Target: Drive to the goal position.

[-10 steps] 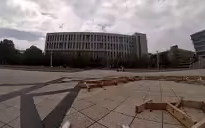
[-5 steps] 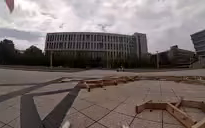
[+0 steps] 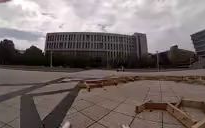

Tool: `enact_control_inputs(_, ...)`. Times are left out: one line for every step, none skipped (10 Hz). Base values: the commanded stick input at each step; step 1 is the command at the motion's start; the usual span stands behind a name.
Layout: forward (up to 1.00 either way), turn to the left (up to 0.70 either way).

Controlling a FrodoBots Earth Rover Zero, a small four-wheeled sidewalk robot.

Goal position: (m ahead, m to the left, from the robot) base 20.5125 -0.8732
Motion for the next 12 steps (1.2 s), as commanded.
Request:
enact_control_inputs(0.06,0.00)
enact_control_inputs(0.06,0.01)
enact_control_inputs(0.06,0.00)
enact_control_inputs(0.06,0.00)
enact_control_inputs(0.06,0.00)
enact_control_inputs(0.06,0.00)
enact_control_inputs(0.06,0.01)
enact_control_inputs(0.06,0.01)
enact_control_inputs(0.06,0.00)
enact_control_inputs(0.06,0.00)
enact_control_inputs(0.06,0.00)
enact_control_inputs(0.06,0.00)
